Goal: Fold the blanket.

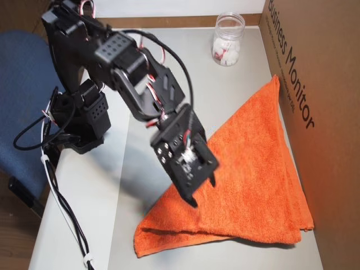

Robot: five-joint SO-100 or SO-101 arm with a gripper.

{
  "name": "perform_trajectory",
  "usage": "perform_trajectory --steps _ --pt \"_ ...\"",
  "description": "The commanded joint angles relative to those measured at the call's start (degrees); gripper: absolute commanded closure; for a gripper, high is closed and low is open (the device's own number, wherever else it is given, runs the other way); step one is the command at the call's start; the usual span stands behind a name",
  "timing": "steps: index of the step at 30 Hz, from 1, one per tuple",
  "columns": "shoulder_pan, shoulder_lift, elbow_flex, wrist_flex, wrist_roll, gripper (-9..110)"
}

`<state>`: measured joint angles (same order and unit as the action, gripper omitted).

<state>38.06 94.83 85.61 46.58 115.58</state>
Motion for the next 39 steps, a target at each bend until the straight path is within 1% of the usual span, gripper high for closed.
perform_trajectory --steps 1,13,17,29,33,35,39 --pt "0.70 7.82 2.46 3.16 4.39 87" --pt "7.21 23.12 19.07 4.75 14.59 87" --pt "9.40 26.72 24.17 4.75 19.78 87" --pt "13.54 28.30 34.45 3.87 36.83 87" --pt "13.54 28.13 38.41 3.43 39.02 87" --pt "13.45 28.13 41.04 0.53 39.29 87" --pt "13.01 28.13 46.76 -10.11 38.32 86"
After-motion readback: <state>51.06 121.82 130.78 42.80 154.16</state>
